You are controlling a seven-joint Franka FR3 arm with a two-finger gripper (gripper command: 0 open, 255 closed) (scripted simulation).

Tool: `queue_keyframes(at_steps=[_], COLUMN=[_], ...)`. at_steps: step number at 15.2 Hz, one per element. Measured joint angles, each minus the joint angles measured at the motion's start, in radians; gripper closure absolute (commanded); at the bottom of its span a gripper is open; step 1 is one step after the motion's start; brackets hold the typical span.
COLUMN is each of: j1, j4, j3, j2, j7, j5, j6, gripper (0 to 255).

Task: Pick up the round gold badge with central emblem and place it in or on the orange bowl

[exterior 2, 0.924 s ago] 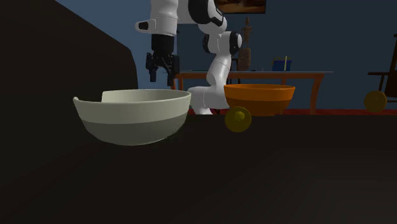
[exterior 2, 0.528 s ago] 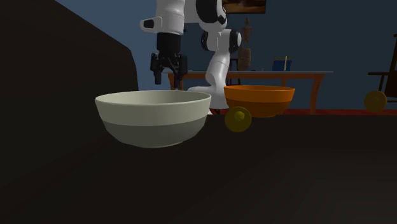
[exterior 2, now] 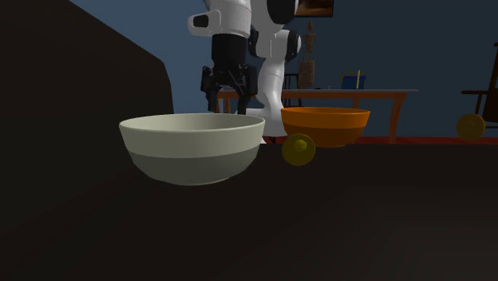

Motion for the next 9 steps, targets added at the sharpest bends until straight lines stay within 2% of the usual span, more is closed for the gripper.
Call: queue_keyframes(at_steps=[9], j1=[0.038], j4=[0.193], j3=[0.122], j2=[0.228], j7=[0.159], j5=[0.028], j6=[0.090], gripper=[0])
